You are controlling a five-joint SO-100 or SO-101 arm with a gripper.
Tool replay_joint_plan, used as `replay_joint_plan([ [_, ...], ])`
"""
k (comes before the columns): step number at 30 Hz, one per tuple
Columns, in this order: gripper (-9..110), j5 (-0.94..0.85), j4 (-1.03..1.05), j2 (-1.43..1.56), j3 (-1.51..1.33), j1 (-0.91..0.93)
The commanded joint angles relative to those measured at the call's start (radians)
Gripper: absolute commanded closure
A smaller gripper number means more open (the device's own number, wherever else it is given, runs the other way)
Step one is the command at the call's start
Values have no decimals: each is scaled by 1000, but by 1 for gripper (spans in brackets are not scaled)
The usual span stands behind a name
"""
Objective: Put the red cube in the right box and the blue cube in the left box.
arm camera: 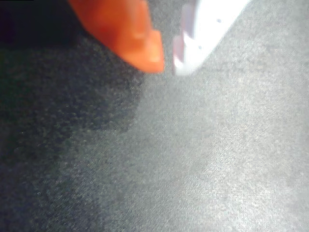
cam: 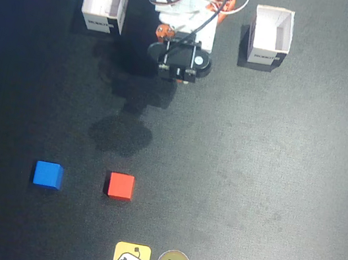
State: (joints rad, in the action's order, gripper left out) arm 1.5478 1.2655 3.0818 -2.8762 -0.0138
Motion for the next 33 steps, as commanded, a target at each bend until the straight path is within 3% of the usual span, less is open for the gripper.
replay_joint_plan([
  [1, 101, 17, -12, 11, 5, 15],
  [26, 102, -23, -43, -8, 40, 15],
  [33, 102, -126, -112, -546, 373, 81],
])
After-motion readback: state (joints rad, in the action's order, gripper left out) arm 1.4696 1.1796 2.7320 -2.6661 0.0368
